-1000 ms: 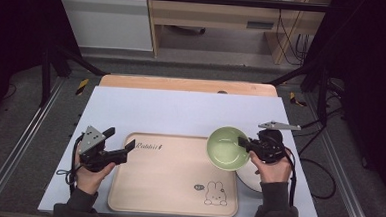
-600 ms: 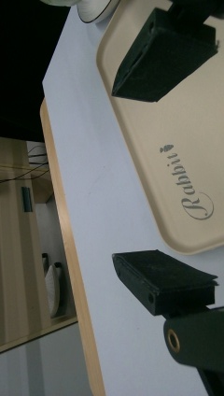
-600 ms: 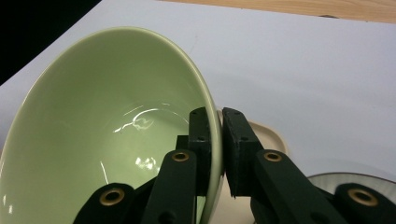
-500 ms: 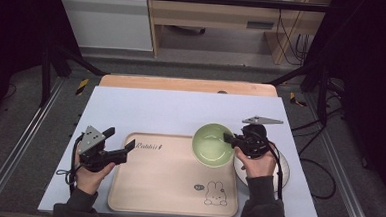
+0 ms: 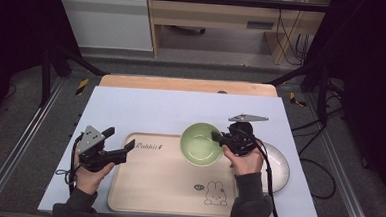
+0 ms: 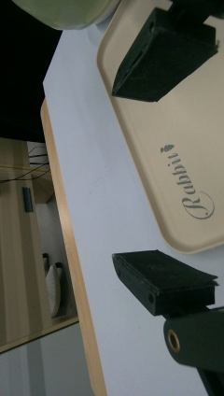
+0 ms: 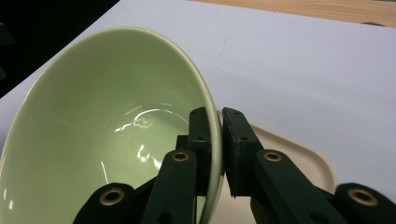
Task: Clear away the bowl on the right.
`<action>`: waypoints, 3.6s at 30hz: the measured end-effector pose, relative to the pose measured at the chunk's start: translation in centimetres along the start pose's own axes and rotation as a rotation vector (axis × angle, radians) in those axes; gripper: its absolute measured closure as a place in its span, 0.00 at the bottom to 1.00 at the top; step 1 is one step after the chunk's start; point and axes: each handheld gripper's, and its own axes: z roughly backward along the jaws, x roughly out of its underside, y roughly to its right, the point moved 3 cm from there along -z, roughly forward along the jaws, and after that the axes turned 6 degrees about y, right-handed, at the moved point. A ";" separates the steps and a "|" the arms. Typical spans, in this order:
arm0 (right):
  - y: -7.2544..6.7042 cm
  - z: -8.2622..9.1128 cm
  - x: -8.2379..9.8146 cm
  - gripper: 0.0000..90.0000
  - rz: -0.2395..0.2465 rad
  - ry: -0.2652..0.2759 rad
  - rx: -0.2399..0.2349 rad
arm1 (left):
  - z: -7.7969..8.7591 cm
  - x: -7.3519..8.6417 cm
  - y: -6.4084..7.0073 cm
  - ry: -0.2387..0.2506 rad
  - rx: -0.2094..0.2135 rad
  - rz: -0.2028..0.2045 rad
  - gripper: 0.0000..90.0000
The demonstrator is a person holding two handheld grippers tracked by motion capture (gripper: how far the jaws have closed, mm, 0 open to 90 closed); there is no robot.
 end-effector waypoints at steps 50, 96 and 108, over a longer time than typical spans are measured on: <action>-2.0 -7.9 1.9 0.92 0.004 -0.111 -0.025 | 0.2 -0.2 0.0 0.010 0.004 0.002 0.18; -0.6 -11.4 3.9 0.93 -0.064 -0.163 0.003 | 0.1 -0.1 0.0 0.004 0.005 0.001 0.18; -0.4 -11.1 3.6 0.80 -0.013 -0.132 -0.008 | 0.1 -0.1 0.0 0.005 0.004 0.002 0.18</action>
